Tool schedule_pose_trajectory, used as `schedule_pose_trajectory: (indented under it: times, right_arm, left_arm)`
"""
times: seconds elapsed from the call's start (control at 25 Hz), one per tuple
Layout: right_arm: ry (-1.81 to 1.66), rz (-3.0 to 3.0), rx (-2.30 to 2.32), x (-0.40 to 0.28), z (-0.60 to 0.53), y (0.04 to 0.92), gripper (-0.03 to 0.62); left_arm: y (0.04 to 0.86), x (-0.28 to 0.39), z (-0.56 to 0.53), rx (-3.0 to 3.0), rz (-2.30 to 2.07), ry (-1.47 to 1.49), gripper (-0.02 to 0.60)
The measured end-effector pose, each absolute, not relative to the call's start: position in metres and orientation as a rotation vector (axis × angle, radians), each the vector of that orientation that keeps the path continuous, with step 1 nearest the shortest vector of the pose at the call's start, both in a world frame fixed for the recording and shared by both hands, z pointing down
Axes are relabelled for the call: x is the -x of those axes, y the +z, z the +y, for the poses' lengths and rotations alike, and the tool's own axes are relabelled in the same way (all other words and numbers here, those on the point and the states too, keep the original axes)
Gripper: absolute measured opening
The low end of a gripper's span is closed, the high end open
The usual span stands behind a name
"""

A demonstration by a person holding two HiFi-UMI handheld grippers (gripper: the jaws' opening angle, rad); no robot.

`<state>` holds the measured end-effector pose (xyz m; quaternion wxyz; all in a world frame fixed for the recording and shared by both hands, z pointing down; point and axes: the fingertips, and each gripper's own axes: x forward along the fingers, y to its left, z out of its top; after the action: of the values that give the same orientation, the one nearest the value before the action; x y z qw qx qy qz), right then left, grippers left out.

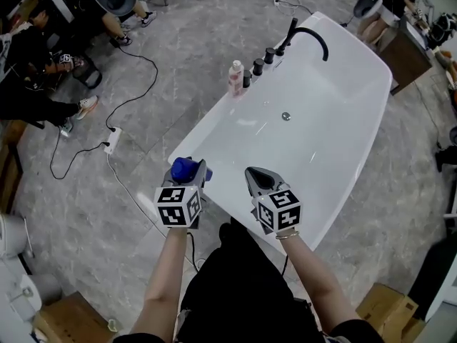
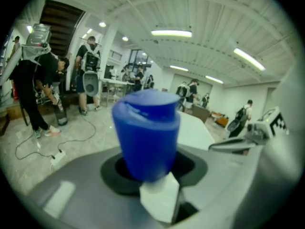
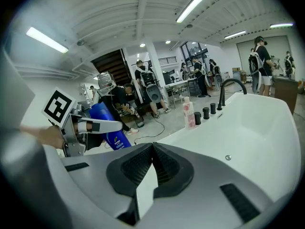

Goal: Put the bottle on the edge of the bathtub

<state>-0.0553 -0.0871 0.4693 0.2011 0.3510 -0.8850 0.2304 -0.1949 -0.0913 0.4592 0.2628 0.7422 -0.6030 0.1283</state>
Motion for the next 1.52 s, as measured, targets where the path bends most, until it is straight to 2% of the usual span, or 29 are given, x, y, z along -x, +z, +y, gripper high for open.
schedule_pose_trajectory:
  times: [0.64,1.52]
  right_arm:
    - [0.739,-2.426,-0.996,0.064,-0.157,0.513,0.003]
    - [0.78,-2.395,-1.034,0.062,-0.198,0.565,0.003]
  left_arm:
    - [0.507,0.179,-0.195,-2.043,-1.622,0.472,0.15]
    - [0.552,0.177,-0.303,-2.077,-1.678,0.527,0.15]
